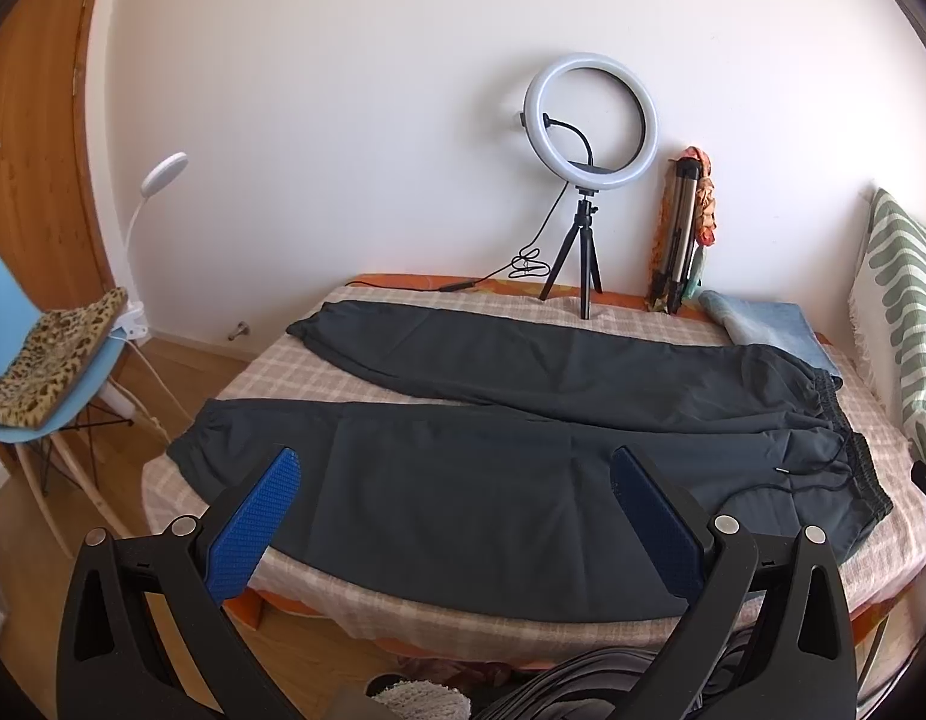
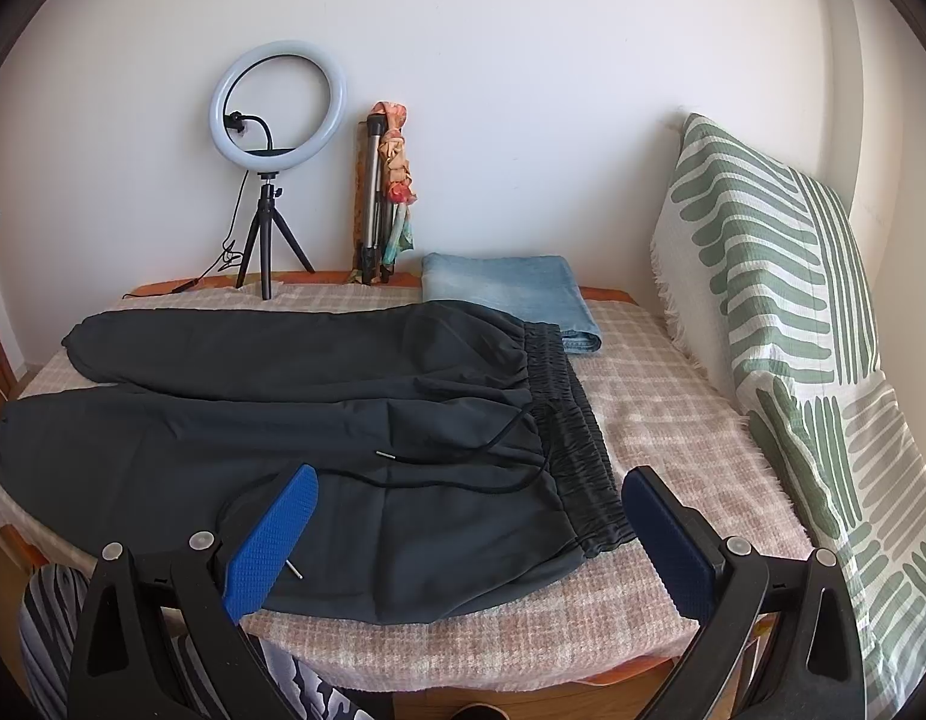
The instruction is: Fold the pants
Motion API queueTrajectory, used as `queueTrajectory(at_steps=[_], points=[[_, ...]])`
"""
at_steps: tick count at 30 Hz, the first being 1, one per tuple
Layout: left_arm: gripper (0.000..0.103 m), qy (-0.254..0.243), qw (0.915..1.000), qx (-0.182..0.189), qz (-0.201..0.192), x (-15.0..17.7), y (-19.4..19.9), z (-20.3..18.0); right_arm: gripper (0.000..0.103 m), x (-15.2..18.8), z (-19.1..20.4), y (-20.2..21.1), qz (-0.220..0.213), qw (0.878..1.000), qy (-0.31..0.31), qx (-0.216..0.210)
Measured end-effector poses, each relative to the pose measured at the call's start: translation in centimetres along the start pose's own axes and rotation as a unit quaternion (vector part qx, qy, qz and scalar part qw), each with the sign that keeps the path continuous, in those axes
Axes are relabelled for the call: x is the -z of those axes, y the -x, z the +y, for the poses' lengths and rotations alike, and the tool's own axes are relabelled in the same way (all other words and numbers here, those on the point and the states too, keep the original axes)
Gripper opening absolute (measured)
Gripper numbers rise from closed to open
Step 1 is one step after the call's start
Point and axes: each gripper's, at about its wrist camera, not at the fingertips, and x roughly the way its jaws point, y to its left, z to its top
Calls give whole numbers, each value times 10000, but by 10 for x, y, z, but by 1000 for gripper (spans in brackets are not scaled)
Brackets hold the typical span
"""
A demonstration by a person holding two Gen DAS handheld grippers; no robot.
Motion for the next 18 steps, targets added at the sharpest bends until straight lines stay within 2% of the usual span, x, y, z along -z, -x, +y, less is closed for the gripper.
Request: queueTrajectory(at_steps=[18], points=[[103,-20,10000,19,-16,2,3,-1,103,-1,0,3,5,10000,9,-15]])
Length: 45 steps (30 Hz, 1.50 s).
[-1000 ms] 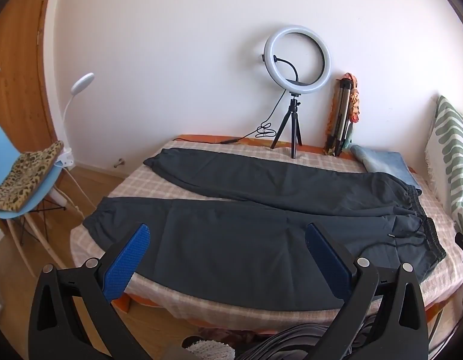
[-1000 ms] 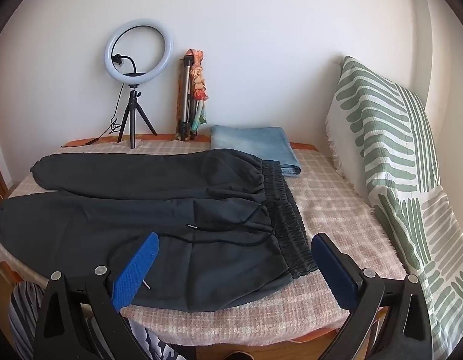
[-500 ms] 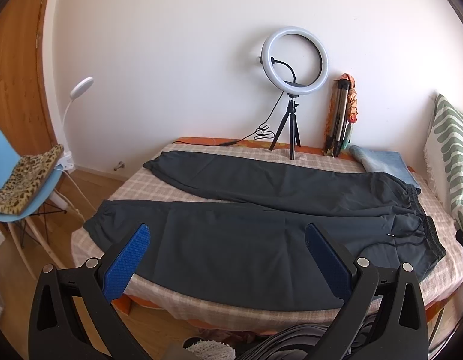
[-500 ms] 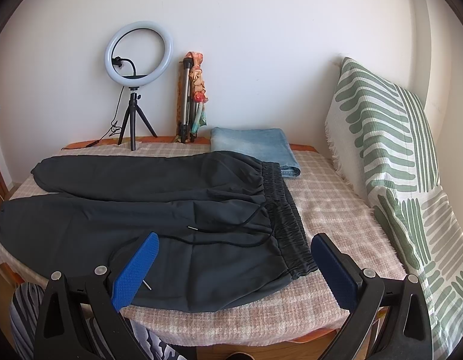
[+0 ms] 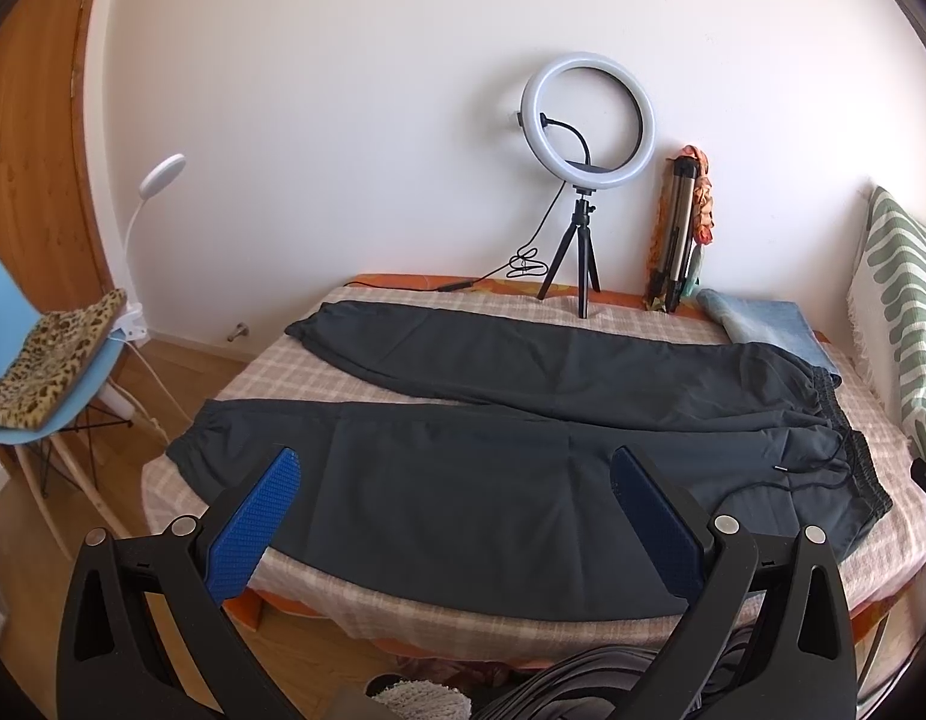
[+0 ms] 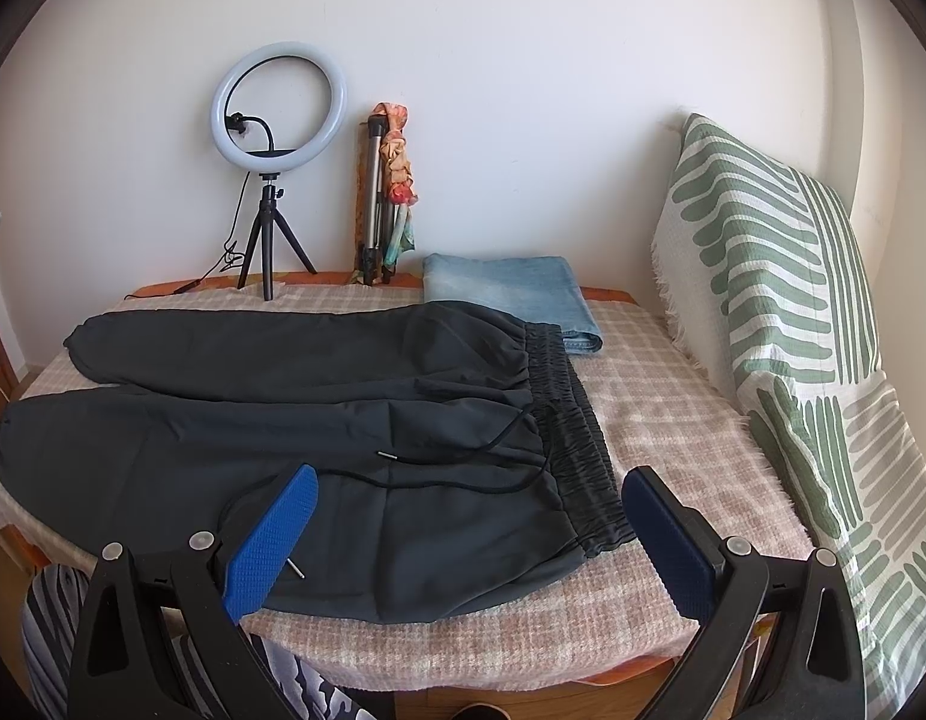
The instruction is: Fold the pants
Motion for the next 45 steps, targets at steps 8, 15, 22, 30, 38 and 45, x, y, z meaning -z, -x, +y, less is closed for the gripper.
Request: queueTrajectory(at_steps=[8,15,22,30,38,45], points=[[103,-58,10000,-11,-26,-1,2,-2,103,0,0,0,9,10000,4,-6],[103,-86,10000,23,-36,-2,2,-5,103,-1,1,0,7,10000,4,-5],[103,-86,10000,32,-35,-3,2,-5,103,-1,1,0,0,10000,9,-9],[103,-89,10000,30,-34,-2,4,-7,103,-2,2,-1,36,10000,19,-13],[103,-57,10000,19,21,0,0,-6,103,-1,3,-4,54,10000,48,-45],[103,-61,10000,-29,49,0,-4,-4,103,0,6,-7,59,9999,90,-50]])
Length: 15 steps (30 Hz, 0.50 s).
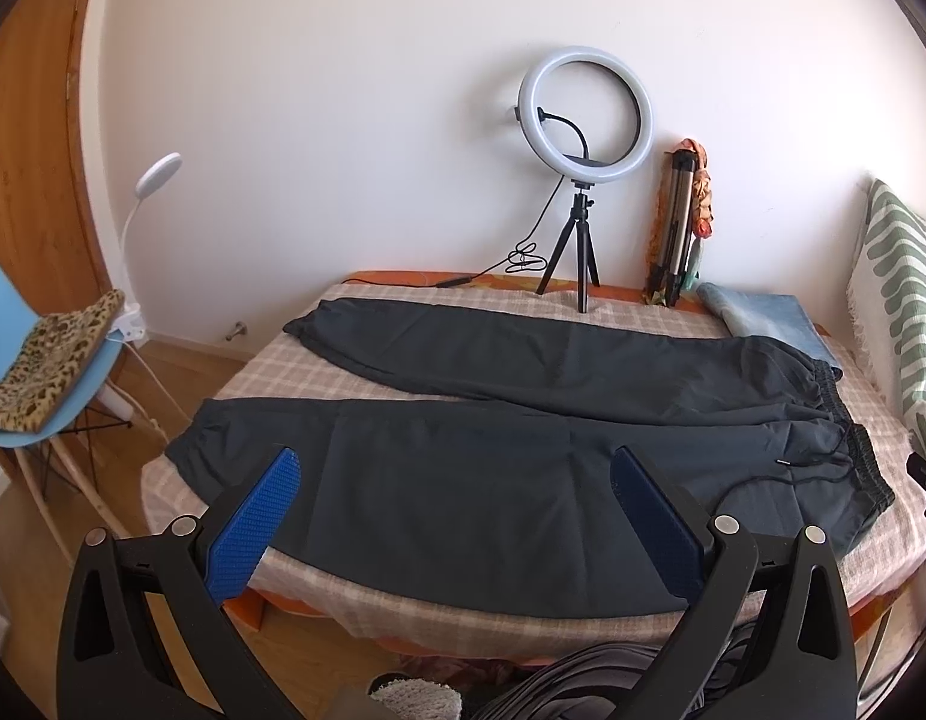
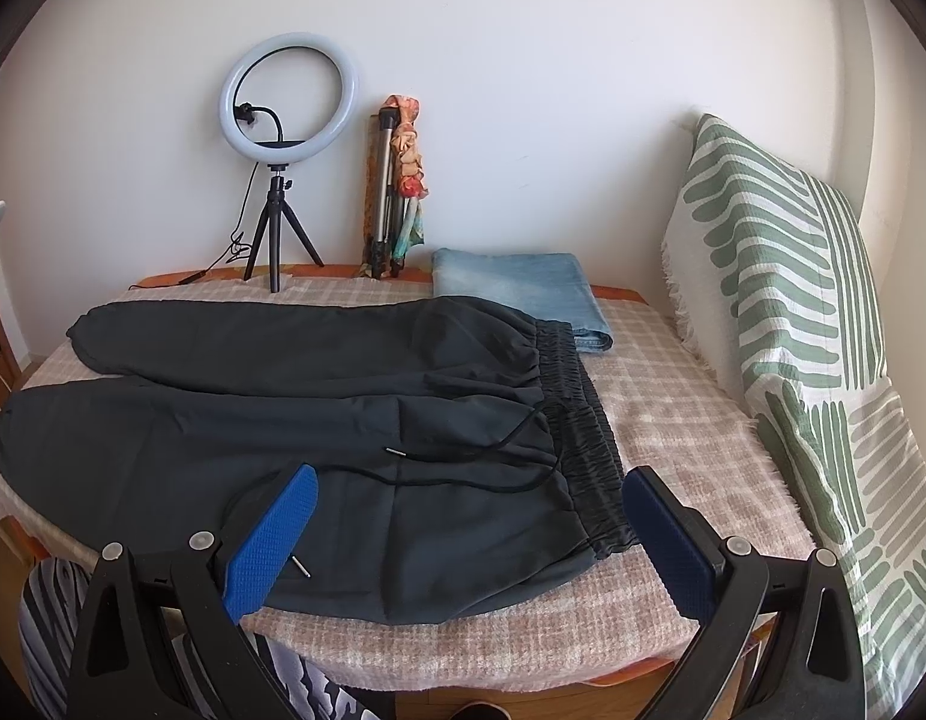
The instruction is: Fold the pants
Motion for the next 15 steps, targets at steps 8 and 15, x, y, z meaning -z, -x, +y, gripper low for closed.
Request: queueTrajectory(at_steps=[8,15], points=[[103,-68,9998,-192,10,-1,-10,15,103,-7,6,-8,-28,9998,172,-50],[103,54,9991,-419,-23,-14,-22,49,103,-29,7,-16,-160,9990,279,-314]])
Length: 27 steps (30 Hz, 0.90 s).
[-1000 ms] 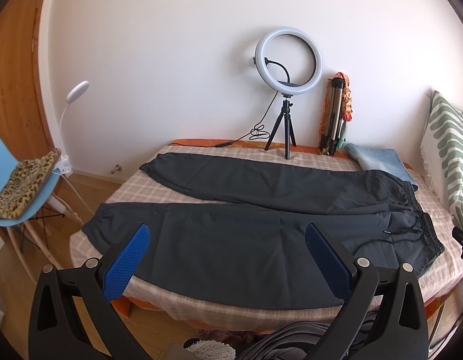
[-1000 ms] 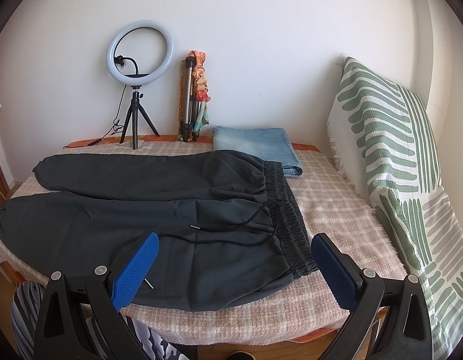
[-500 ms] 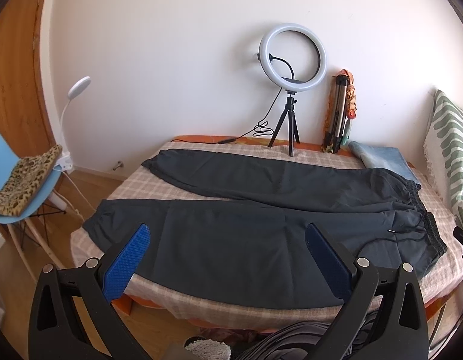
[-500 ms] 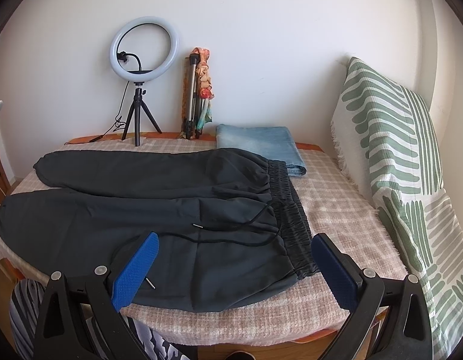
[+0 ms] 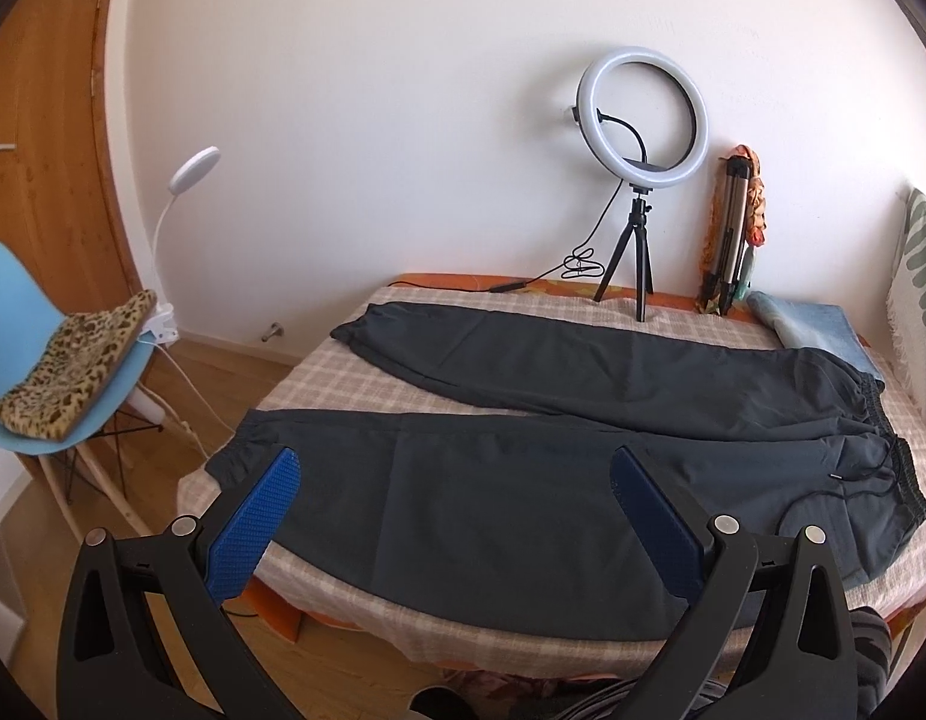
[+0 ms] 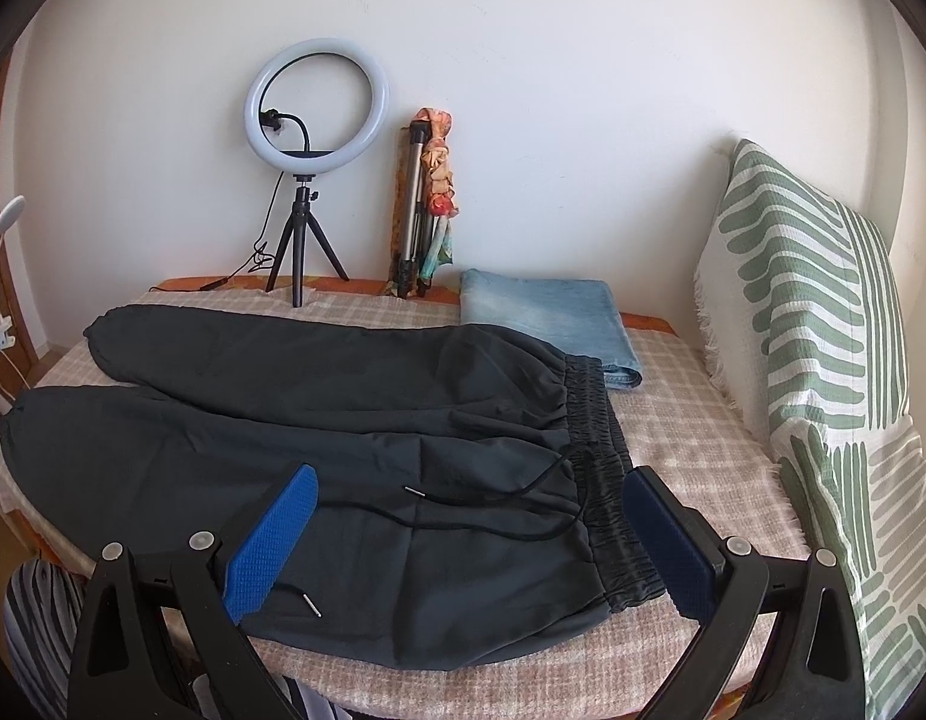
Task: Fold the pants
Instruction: 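Move both tools toward the sweatpants' leg hems and grasp them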
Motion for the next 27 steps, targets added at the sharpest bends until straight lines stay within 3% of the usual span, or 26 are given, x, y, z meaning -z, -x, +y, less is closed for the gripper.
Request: queueTrajectory(at_steps=[4,9,14,19,27], points=[[103,-141,9998,-143,-73,-10,-12,13,103,-19,-1,-10,-21,9998,85,-187],[103,-21,9999,81,-122,-22,-36,35,103,-48,9,-28,20,9981,334,-522],[103,2,9999,142,2,-41,-67,53,103,-78,25,-54,134,9925,598,-1062],[101,-111,9996,179,186,-62,-101,61,103,-107,54,-87,130,9871,1198,-1050],[93,-212,9975,315,596,-87,-171,60,103,-141,95,-161,358,9737,1510,-1667]])
